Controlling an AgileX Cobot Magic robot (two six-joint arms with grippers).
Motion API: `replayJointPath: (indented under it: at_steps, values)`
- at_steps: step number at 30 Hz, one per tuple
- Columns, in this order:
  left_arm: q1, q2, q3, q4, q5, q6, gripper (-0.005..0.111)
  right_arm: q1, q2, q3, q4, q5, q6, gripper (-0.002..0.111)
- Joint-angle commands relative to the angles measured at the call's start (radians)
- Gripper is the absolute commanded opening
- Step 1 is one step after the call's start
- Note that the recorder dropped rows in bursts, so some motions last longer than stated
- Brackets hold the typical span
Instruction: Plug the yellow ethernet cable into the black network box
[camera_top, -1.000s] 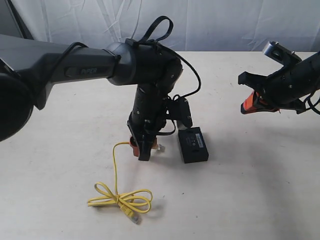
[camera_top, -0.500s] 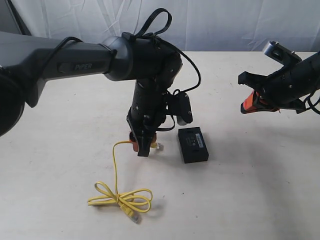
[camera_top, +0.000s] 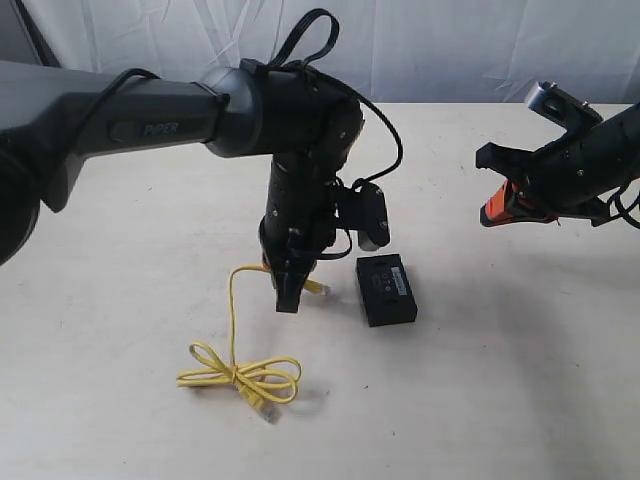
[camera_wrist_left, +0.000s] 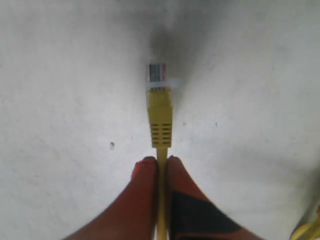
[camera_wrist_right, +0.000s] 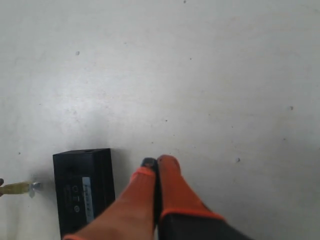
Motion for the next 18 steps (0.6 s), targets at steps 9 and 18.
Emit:
replayJointPath:
  at_steps: [9,18]
  values:
    - [0.109,-0.300,0.250,-0.177,-0.287,0.050,0.000,-0.003,-0.007,0.002,0.005,-0.003,-0.011,-0.001]
    - [0.109,-0.333,0.463,-0.216,-0.467,0.052,0.000,0.067,-0.007,0.002,-0.009,-0.005,-0.042,-0.001]
